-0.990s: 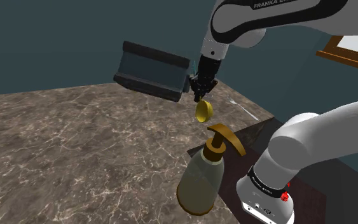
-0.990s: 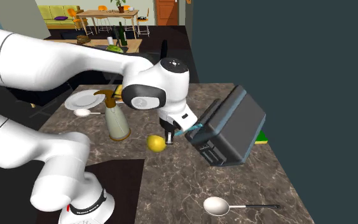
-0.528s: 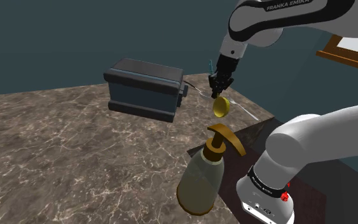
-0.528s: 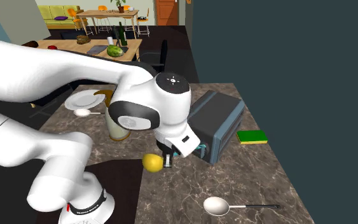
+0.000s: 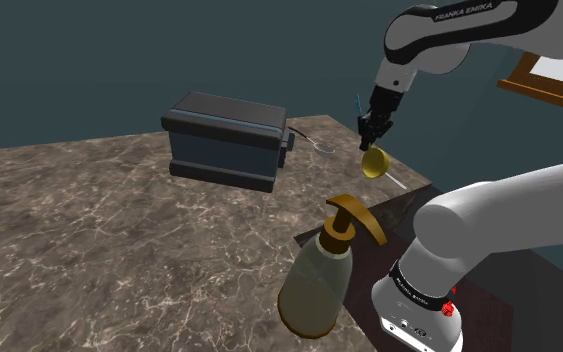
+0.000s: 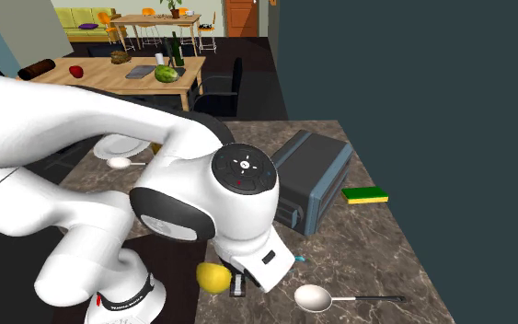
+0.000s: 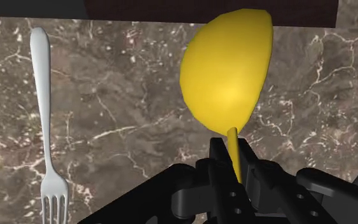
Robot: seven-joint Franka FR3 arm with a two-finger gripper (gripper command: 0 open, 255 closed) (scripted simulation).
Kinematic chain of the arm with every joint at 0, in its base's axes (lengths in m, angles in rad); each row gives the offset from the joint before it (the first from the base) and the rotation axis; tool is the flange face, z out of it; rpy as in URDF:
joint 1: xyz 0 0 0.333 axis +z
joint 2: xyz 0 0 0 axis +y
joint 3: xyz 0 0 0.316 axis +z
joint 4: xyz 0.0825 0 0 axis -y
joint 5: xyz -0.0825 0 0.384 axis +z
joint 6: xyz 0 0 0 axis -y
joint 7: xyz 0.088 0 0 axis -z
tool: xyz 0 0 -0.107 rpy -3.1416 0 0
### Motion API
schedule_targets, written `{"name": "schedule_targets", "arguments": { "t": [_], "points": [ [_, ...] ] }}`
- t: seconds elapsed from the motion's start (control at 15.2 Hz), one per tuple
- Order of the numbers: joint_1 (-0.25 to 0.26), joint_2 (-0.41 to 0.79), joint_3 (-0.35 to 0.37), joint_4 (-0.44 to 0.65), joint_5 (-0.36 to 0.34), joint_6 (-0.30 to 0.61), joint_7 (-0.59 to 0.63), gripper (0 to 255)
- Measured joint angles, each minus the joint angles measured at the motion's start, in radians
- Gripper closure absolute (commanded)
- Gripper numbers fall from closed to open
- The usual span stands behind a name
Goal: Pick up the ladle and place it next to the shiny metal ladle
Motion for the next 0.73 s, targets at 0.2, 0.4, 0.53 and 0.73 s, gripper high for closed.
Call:
{"name": "schedule_targets", "arguments": {
  "t": [0.2,0.4,0.53,0.73],
  "points": [
    [-0.007,0.015,-0.016,-0.023,-0.010,0.036,-0.020,255],
    [-0.007,0.029,-0.020,-0.055,-0.011,0.081,-0.025,255],
    [-0.008,0.039,-0.024,-0.076,-0.012,0.112,-0.030,255],
    [-0.007,0.058,-0.029,-0.106,-0.011,0.160,-0.036,255]
  ]
}}
